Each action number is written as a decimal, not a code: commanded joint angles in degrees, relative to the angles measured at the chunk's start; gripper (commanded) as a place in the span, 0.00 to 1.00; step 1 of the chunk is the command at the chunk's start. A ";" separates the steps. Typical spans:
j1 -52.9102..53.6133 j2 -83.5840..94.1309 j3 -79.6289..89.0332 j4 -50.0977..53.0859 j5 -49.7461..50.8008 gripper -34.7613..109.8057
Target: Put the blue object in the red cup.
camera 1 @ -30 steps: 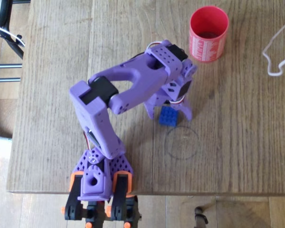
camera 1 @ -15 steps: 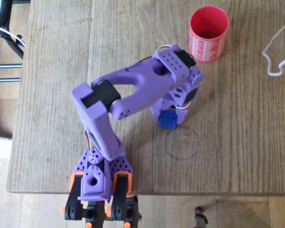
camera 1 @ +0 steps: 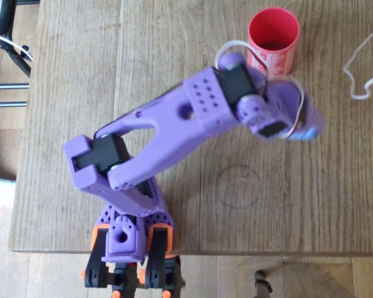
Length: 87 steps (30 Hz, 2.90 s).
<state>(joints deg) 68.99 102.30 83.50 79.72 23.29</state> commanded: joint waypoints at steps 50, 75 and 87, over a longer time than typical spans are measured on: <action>-26.10 -7.29 4.39 -25.49 -9.84 0.24; -27.95 -8.09 2.99 -22.32 -16.88 0.60; -28.21 -8.00 0.35 -19.86 -15.03 0.24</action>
<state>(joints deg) 40.52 89.82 88.15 59.15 7.56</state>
